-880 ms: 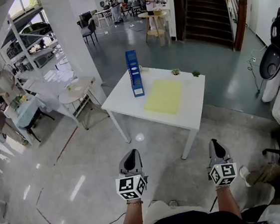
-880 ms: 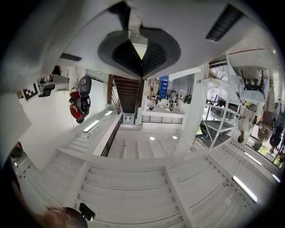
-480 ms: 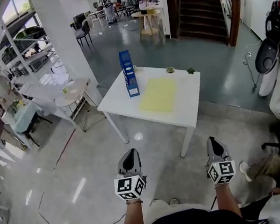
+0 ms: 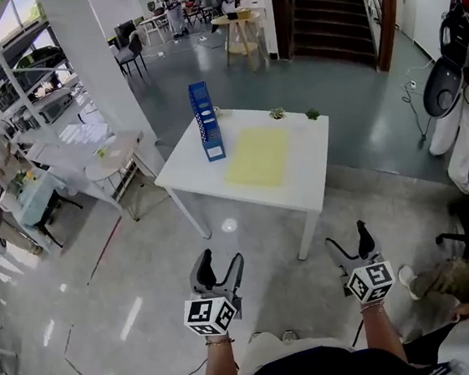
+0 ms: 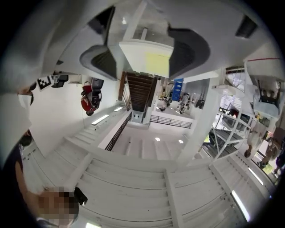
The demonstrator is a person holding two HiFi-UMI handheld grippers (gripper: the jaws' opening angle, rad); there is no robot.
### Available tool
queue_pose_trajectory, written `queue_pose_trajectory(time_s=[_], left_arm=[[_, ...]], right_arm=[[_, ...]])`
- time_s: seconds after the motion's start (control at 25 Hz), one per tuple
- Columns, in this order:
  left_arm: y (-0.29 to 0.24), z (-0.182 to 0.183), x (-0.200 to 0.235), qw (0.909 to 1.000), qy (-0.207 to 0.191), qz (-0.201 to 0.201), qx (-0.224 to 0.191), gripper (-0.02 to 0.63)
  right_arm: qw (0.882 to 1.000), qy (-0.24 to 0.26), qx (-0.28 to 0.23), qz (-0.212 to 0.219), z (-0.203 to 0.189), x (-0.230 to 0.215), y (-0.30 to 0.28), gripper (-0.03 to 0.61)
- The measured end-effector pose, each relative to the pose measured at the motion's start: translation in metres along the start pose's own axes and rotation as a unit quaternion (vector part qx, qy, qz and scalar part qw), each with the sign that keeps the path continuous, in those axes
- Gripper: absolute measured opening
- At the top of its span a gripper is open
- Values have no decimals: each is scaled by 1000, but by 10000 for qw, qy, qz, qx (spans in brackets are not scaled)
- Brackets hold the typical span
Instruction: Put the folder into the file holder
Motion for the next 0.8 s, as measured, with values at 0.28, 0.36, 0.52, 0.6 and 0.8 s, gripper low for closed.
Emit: queue_pose_trajectory(time_s=[0.28,0.36,0.52,0.6,0.8], left_arm=[[-18,-16,-15,9951,-57,-728,664,560],[-19,-18,-13,9954,0,-693,658,561],[-27,-15,-5,9966,-21,-599,560,561],[-32,-14,-5,9955,-125,-671,661,560],[-56,-20,-1,9920,-425,-887,785,560]], right_arm=[[9976,-91,333,606,-4,-4,-14,577],[9968,-16,352,711,-4,-5,-18,577],[9974,-97,85,703,0,-12,-29,575],[9965,-105,68,827,1,-12,-33,568],[9962,-10,136,857,-4,-13,-56,542]])
Point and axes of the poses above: the fingertips, and each gripper's own axes: y backward along the fingers, x to its left, z out of its top, the point moved 8 cm from there along y, backward along the fingers
